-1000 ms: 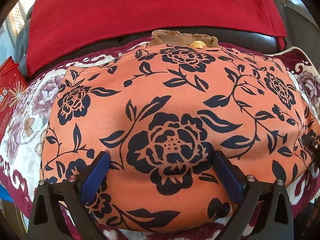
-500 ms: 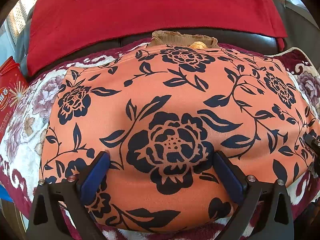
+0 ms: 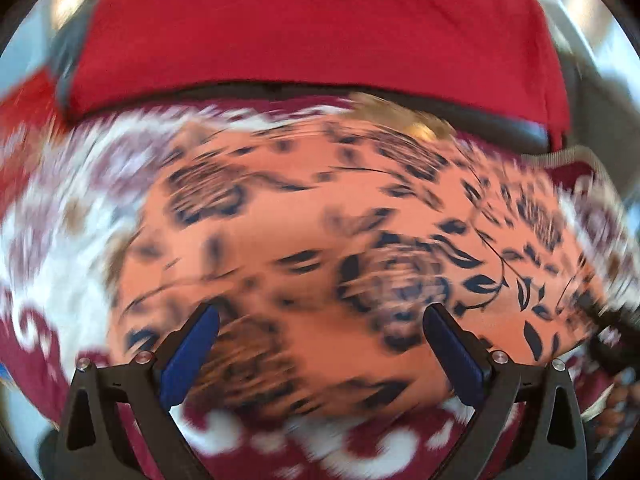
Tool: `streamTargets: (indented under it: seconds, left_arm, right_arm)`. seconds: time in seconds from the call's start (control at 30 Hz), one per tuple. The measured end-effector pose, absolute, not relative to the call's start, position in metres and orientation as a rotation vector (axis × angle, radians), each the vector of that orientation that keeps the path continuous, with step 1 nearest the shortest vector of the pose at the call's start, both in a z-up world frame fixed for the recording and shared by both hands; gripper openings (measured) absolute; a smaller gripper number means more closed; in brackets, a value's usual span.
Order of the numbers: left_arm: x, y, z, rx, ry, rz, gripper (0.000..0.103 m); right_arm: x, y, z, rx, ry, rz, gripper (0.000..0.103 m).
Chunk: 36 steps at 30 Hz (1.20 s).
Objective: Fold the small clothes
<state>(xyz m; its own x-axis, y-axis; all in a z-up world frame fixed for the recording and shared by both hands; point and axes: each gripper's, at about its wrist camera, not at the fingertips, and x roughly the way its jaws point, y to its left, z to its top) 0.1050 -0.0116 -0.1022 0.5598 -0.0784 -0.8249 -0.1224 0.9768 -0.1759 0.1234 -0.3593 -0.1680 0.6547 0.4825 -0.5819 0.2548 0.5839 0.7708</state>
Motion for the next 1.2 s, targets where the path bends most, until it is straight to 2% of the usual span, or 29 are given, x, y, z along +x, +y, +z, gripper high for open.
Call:
streamTargets:
  seconds: [0.17,0.3,0.37,0.4,0.43,0.5,0.53,0.7,0.77,0.87,0.97,1.2]
  left_arm:
    - [0.071,0.098,-0.119,-0.706,0.987,0.124,0.1]
    - [0.071,0.117,-0.139,-0.889,0.999,0.075,0.1]
    - [0.073,0.117,-0.15,-0.941,1.011,0.109,0.096]
    - [0.073,0.117,-0.151,-0.951,1.004,0.135,0.083]
    - [0.073,0.12,-0.15,-0.95,0.992,0.161,0.053]
    - [0.072,0.125,-0.152,-0.954,1.01,0.173,0.017]
    - [0.071,0.128,-0.15,-0.971,0.998,0.164,0.014]
    - [0.052,0.091,-0.087,-0.624,0.858,0.243,0.012]
    - [0.055,0.088,-0.094,-0.569,0.885,0.262,0.012]
    - [0.062,0.099,-0.146,-0.6,1.015,0.304,0.013]
    - [0.06,0.089,-0.138,-0.524,0.987,0.31,0.013]
    - [0.058,0.095,-0.142,-0.549,0.999,0.301,0.014]
  right_arm:
    - [0.12,-0.363,-0.171,0.975,0.869,0.161,0.025]
    - [0.118,-0.361,-0.169,0.98,0.869,0.147,0.027]
    - [0.117,-0.361,-0.168,0.984,0.873,0.143,0.027]
    - [0.118,-0.36,-0.168,0.985,0.877,0.142,0.027]
    - [0.118,-0.359,-0.168,0.985,0.879,0.142,0.027]
    - [0.12,-0.359,-0.168,0.99,0.885,0.142,0.027]
    - [0.121,-0.359,-0.168,0.988,0.888,0.141,0.027]
    - [0.123,-0.354,-0.161,0.916,0.898,0.122,0.026]
    - [0.123,-0.352,-0.16,0.901,0.898,0.116,0.026]
    - [0.124,-0.353,-0.162,0.913,0.896,0.115,0.025]
    - [0.123,-0.357,-0.162,0.91,0.897,0.114,0.025]
    - [0.121,-0.364,-0.169,0.938,0.883,0.12,0.024]
